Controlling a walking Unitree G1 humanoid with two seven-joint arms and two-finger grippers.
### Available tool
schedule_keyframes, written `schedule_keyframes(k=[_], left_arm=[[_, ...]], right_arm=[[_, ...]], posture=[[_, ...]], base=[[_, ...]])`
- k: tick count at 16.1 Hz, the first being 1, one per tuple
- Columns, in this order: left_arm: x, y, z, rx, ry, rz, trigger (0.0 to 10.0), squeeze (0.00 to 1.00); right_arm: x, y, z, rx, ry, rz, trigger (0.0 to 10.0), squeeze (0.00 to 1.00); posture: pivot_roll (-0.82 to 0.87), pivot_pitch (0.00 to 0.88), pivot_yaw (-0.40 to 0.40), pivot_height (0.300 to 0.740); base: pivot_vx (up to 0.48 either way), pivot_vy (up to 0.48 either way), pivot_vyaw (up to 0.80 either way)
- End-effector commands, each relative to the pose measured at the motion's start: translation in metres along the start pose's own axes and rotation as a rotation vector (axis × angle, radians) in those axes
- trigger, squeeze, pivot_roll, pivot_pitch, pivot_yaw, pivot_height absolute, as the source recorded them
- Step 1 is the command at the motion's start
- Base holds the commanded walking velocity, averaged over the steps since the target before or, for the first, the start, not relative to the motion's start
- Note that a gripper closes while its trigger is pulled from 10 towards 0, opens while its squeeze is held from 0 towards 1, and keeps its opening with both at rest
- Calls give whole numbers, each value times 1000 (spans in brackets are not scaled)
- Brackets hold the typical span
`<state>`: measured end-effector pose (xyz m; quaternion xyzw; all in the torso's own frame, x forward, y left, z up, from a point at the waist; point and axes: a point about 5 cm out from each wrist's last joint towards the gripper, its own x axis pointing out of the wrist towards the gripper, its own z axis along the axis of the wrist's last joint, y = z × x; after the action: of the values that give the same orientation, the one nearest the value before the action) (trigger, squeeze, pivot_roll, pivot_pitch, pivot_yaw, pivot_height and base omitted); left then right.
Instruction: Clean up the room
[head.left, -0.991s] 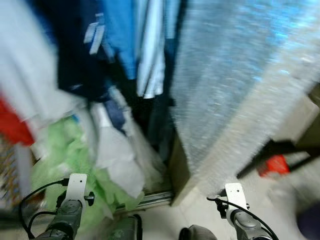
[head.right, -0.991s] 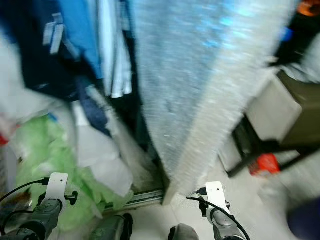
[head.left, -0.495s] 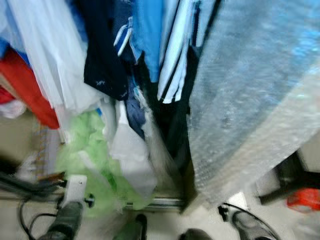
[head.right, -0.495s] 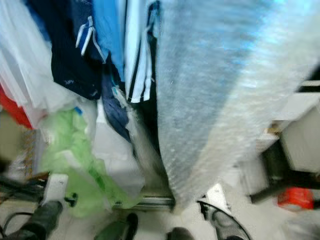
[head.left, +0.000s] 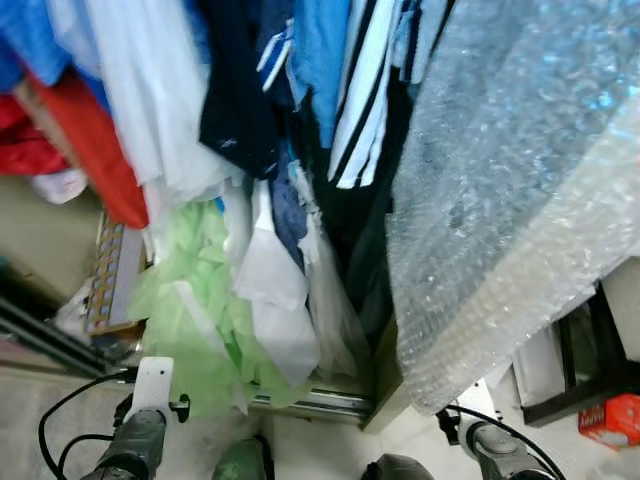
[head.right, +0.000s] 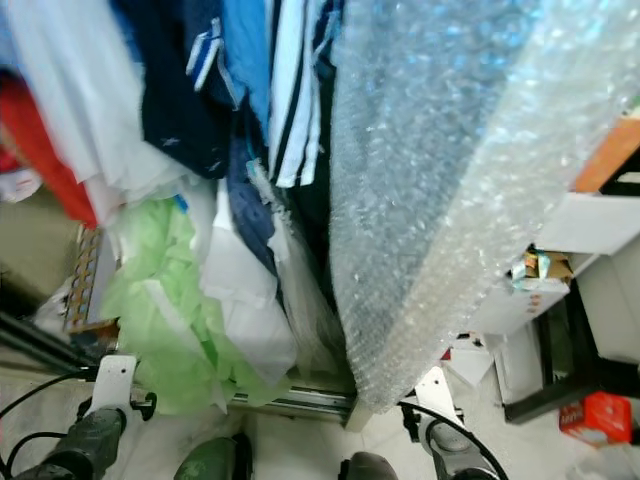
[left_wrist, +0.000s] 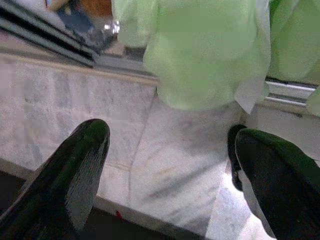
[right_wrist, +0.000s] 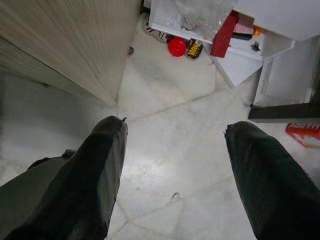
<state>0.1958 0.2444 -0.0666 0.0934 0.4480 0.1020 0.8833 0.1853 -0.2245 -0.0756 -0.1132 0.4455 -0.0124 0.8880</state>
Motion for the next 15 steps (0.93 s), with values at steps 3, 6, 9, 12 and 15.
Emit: schedule_keyframes(k=[3, 6, 9, 12, 15], left_arm=[[0, 2, -4, -19, 13, 0, 10000, 0], [-1, 4, -7, -18, 17, -2, 10000, 0], [-1, 5, -7, -9, 16, -3, 10000, 0], [-1, 8, -7, 6, 11, -6, 10000, 0], [-1, 6, -7, 11, 9, -15, 10000, 0]], right_arm=[[1, 1, 1, -16, 11, 6, 10000, 0], [1, 1, 1, -33, 14, 8, 10000, 0], [1, 1, 2, -40, 16, 6, 10000, 0], [1, 1, 0, -16, 37, 2, 10000, 0], [0, 3, -8, 127, 91, -3, 10000, 0]], posture=[[-32, 93, -7, 740], [-32, 92, -6, 740], [-32, 89, -8, 740], [-32, 89, -8, 740], [-29, 85, -14, 740]], base=[[0, 0, 0], [0, 331, 0], [0, 264, 0], [0, 0, 0], [0, 0, 0]])
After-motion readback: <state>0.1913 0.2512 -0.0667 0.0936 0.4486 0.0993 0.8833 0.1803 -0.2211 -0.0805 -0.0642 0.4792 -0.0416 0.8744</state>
